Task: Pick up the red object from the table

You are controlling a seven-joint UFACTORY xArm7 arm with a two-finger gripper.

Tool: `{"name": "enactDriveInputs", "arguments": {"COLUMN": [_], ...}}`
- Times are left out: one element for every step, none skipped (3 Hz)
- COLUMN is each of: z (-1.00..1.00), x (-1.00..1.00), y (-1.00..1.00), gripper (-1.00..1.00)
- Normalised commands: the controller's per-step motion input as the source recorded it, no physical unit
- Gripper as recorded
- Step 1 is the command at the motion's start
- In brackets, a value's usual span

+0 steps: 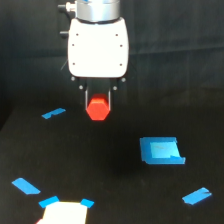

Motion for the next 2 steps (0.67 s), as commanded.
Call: {"name": "enactDriveInputs", "arguments": {"z": [-0.13, 0.22], "x": [-0.08, -0.08], "y": [-0.68, 0.06], "gripper": [-1.00, -1.00]}}
